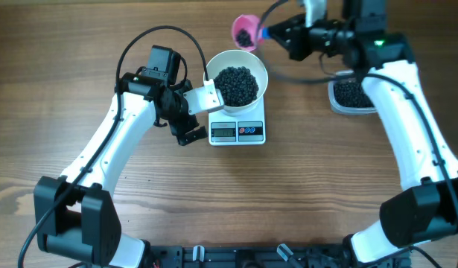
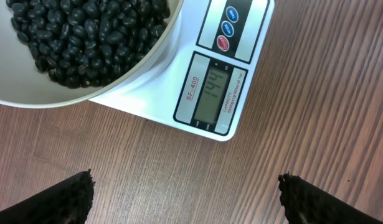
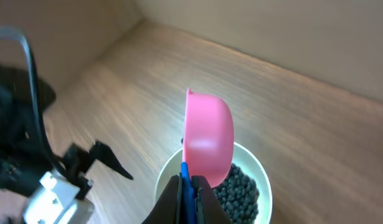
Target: Scoop item into bowl and weigh 150g on scale
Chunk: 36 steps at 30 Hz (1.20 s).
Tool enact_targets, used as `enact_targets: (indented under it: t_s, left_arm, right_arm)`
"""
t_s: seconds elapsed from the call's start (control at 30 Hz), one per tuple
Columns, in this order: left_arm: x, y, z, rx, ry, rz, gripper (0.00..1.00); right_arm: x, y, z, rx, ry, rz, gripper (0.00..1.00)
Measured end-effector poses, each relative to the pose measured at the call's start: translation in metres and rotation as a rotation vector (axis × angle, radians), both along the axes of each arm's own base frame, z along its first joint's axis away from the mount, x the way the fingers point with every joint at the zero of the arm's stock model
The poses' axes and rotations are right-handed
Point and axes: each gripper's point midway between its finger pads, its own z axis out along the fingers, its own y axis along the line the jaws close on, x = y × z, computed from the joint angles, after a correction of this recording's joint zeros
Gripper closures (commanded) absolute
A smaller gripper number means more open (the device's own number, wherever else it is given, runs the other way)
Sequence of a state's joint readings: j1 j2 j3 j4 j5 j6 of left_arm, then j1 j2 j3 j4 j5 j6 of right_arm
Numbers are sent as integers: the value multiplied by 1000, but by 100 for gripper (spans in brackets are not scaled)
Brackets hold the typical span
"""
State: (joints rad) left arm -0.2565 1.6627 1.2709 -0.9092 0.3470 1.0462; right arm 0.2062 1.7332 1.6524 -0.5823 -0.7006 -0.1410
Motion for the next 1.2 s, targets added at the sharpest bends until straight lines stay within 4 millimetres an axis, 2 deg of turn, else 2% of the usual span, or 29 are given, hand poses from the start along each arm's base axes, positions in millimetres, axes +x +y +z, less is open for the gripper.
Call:
enact_targets:
  t_s: [0.1,0.37,0.57,1.2]
  left_arm:
    - [0,0,0,0,-1,0,0]
    - [0,0,0,0,0,0,0]
    - [0,0,0,0,-1,0,0]
    - [0,0,0,0,0,0,0]
  right_arm:
    - [-2,15,-6,-110,-104,48,96]
    - [13,5,-8,-266,-257,39,96]
    - [17,6,-2,-282,-322,59,96]
    - [15,9,-1,-270,-323,74,96]
